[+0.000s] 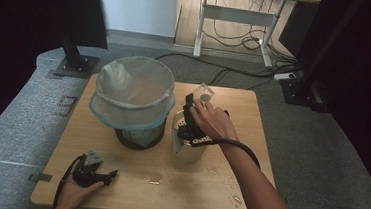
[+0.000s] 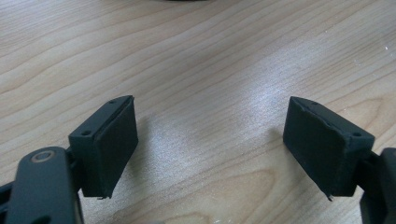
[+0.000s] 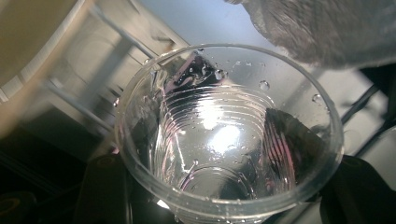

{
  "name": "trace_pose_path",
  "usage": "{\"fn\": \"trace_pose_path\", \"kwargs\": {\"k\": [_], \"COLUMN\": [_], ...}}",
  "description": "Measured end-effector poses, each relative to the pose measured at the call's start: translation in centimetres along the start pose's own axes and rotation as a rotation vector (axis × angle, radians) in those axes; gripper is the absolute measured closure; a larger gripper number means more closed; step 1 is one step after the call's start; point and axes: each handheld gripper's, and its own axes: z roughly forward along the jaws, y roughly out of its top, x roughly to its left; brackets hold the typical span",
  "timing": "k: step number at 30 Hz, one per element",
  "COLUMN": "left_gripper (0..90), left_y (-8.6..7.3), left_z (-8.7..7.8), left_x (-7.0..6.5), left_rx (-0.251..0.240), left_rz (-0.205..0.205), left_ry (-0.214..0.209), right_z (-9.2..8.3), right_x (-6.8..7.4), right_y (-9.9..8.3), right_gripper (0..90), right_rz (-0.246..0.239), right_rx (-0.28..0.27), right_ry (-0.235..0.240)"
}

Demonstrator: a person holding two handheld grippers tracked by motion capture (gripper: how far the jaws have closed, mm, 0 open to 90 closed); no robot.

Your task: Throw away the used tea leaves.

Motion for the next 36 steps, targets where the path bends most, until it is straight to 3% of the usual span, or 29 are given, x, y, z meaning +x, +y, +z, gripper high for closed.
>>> {"fn": "trace_pose_path", "kwargs": {"k": [4,10,11,15,18,20,22,30,33,36], "left_gripper": [17.4,17.4,17.4,17.3,17.2,17.1,17.1,17.1,17.1,17.1], "left_y": [0.0,0.0,0.0,0.0,0.0,0.0,0.0,0.0,0.0,0.0], "left_z": [0.0,0.0,0.0,0.0,0.1,0.1,0.1,0.1,0.0,0.1], "left_x": [0.0,0.0,0.0,0.0,0.0,0.0,0.0,0.0,0.0,0.0], "left_rx": [0.0,-0.001,-0.001,-0.002,-0.005,-0.006,-0.006,-0.007,-0.004,-0.004], "left_rz": [0.002,-0.001,-0.001,-0.001,-0.003,-0.002,-0.002,-0.001,0.002,0.002], "left_ry": [-0.002,0.0,0.0,0.0,0.0,0.001,0.0,-0.001,-0.002,-0.002], "right_z": [0.2,0.1,0.0,-0.1,0.0,0.0,0.1,0.1,0.2,0.3], "right_x": [-0.3,-0.7,-0.7,-0.2,0.4,0.8,1.2,1.8,1.8,1.8], "right_y": [-0.6,-2.9,-3.6,-5.4,-6.3,-6.7,-7.0,-7.9,-8.6,-9.0], "right_gripper": [39.6,39.3,39.3,39.4,39.8,40.1,40.2,40.3,40.5,40.6], "right_rz": [0.283,0.791,0.921,1.313,1.513,1.626,1.703,1.938,2.055,2.102], "right_rx": [-0.024,-0.12,-0.148,-0.231,-0.287,-0.327,-0.353,-0.434,-0.483,-0.5], "right_ry": [0.081,0.259,0.302,0.407,0.451,0.481,0.51,0.575,0.604,0.613]}}
